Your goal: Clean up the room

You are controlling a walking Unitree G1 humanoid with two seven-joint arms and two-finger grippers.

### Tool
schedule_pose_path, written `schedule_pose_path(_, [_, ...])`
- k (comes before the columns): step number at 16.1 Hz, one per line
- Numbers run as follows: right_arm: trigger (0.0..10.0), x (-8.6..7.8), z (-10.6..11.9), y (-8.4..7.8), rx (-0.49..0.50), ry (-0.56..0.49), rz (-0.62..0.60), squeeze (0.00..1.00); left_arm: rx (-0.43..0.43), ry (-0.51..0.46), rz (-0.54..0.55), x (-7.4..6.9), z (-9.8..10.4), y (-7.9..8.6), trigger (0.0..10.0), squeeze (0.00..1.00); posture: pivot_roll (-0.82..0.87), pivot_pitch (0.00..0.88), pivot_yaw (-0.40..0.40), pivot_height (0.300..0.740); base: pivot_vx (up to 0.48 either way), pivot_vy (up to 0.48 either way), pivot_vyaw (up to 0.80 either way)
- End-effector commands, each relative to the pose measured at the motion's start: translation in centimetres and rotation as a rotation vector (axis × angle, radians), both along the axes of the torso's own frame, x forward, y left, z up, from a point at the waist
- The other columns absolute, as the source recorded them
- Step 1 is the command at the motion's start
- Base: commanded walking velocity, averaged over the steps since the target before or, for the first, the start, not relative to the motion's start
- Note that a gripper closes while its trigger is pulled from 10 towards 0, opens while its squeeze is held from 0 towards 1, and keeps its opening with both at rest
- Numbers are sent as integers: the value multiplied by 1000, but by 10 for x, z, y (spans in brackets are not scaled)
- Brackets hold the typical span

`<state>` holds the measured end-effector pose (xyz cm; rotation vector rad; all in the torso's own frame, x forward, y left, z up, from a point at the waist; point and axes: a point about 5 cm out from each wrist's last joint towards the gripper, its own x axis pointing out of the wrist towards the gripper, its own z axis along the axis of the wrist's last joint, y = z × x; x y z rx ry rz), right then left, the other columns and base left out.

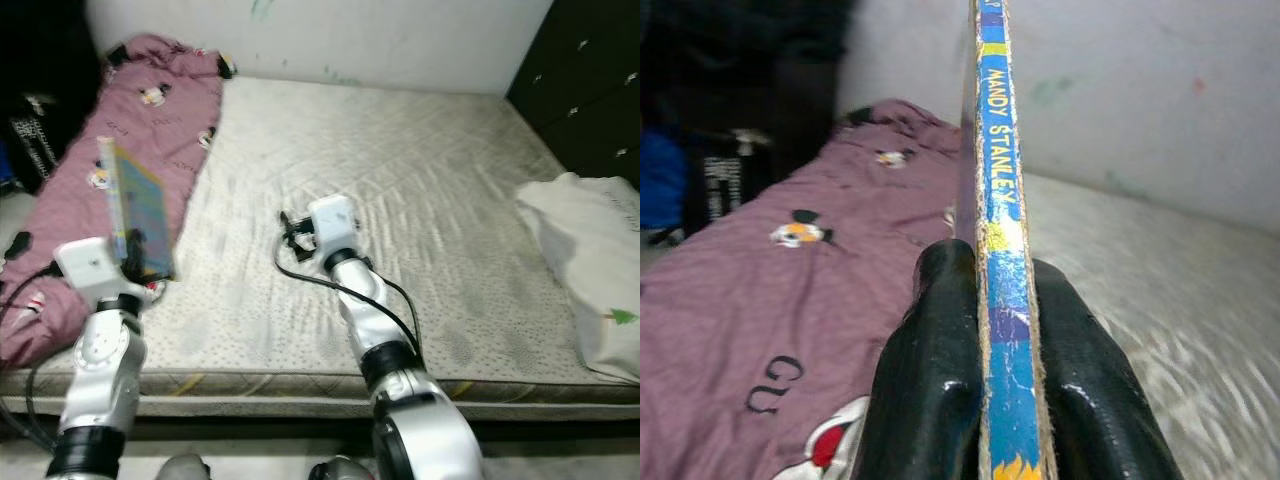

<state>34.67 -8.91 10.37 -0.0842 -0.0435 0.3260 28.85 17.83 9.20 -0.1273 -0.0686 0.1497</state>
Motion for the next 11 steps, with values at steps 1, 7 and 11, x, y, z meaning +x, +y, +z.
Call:
schedule_pose_path(1, [10000, -1, 1, -12, 18, -7, -60, 0, 15, -29, -65, 8, 10, -12, 10000, 0, 0, 0, 22, 740, 0, 0, 0])
schedule_pose_path(7, [10000, -19, -7, -27, 18, -39, -126, 0, 51, 30, -168, 17, 3, -48, 10000, 0, -56, 0, 63, 740, 0, 0, 0])
schedule_pose_path(11, [10000, -18, -7, -26, 74, -8, -174, 0, 42, 35, -146, 11, -1, -39, 10000, 0, -17, 0, 40, 740, 0, 0, 0])
